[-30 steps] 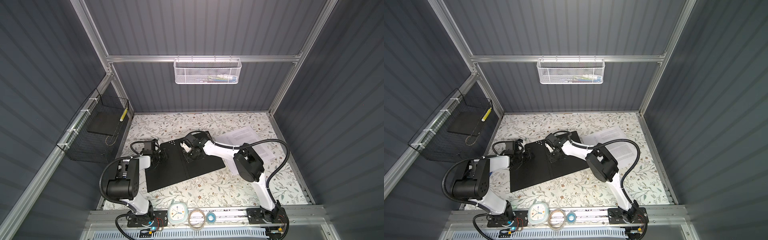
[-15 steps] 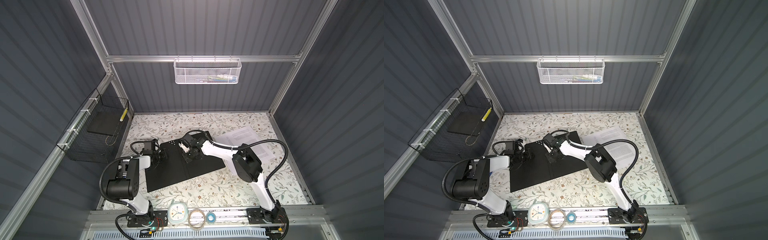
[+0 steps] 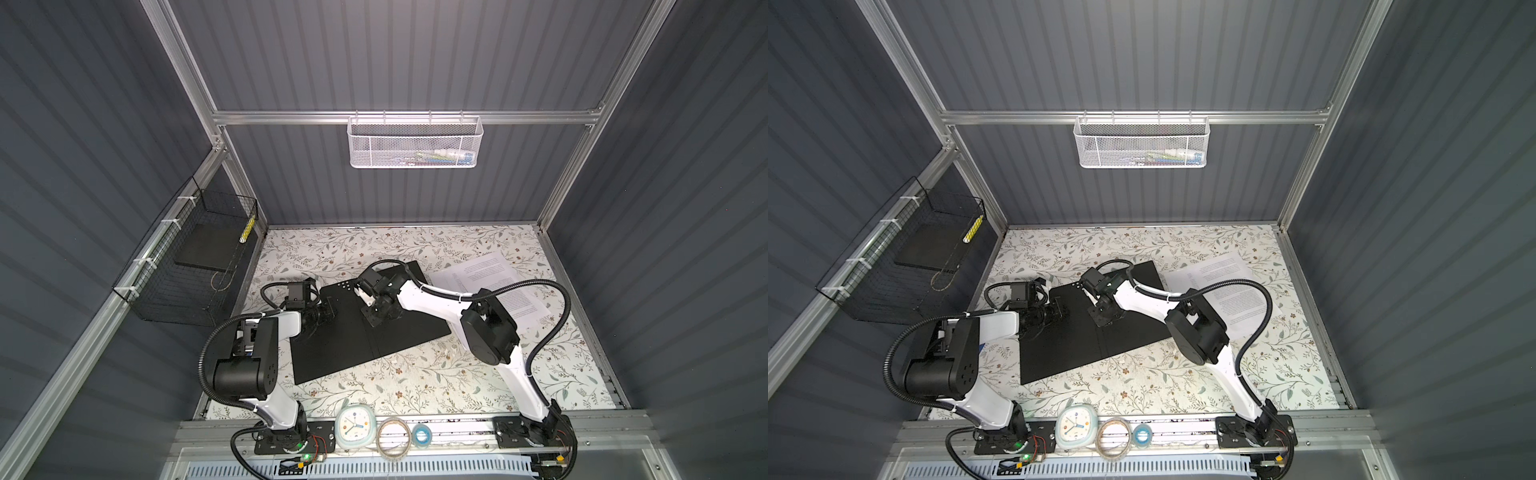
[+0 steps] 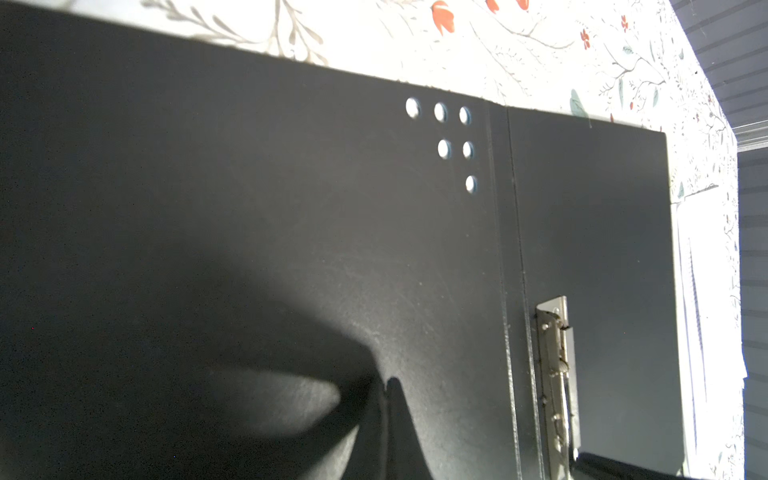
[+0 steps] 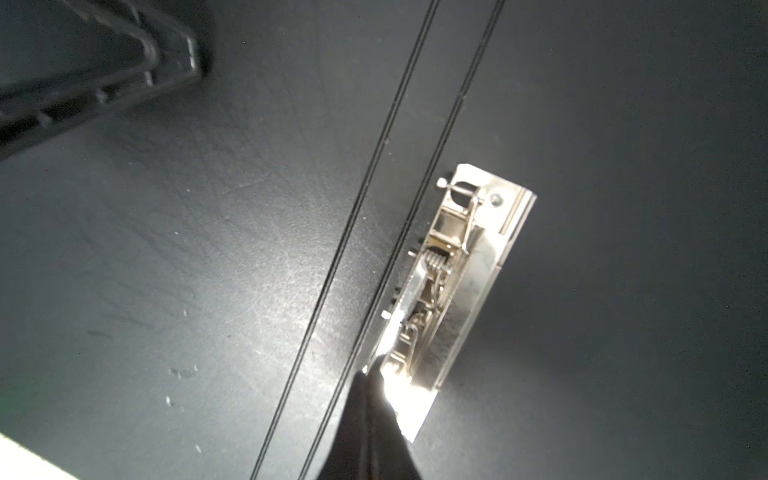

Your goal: Put the files into the folder

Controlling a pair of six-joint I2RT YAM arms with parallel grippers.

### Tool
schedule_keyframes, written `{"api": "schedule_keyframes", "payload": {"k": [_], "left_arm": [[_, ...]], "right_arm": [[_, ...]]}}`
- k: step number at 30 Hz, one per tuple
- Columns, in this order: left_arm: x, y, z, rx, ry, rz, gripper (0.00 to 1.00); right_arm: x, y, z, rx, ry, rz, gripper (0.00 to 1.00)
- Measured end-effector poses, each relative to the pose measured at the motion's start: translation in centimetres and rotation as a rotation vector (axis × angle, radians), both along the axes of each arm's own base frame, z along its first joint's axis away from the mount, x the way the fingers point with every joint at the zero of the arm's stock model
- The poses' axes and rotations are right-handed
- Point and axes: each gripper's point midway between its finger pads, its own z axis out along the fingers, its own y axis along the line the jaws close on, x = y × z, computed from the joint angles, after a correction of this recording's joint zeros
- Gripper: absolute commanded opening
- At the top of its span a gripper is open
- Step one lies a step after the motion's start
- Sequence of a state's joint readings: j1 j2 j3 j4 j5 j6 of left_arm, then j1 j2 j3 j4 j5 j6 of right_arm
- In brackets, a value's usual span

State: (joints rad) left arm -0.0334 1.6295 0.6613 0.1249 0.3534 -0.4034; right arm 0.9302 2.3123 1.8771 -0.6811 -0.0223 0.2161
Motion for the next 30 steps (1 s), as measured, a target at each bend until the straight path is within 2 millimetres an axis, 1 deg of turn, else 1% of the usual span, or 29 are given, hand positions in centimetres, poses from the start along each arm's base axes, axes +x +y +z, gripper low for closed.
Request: {"api": "schedule_keyframes", "payload": {"k": [5, 13, 26, 30], "left_arm": [[0.0, 0.0, 0.0, 0.000, 0.000, 0.000, 0.00], [0.0, 0.0, 0.0, 0.000, 0.000, 0.000, 0.00], [0.0, 0.0, 0.0, 0.000, 0.000, 0.000, 0.00], [0.0, 0.0, 0.0, 0.000, 0.000, 0.000, 0.00]], "right_arm": [[-0.1, -0.1, -0.3, -0.065, -0.037, 0.023, 0.00], [-0.2, -0.4, -0.7, -0.133, -0.083, 0.056, 0.00], [-0.6, -0.3, -1.1, -0.338, -0.201, 0.156, 0.00], [-0.8, -0.3, -0.9, -0.353, -0.209, 0.157, 0.00]]}}
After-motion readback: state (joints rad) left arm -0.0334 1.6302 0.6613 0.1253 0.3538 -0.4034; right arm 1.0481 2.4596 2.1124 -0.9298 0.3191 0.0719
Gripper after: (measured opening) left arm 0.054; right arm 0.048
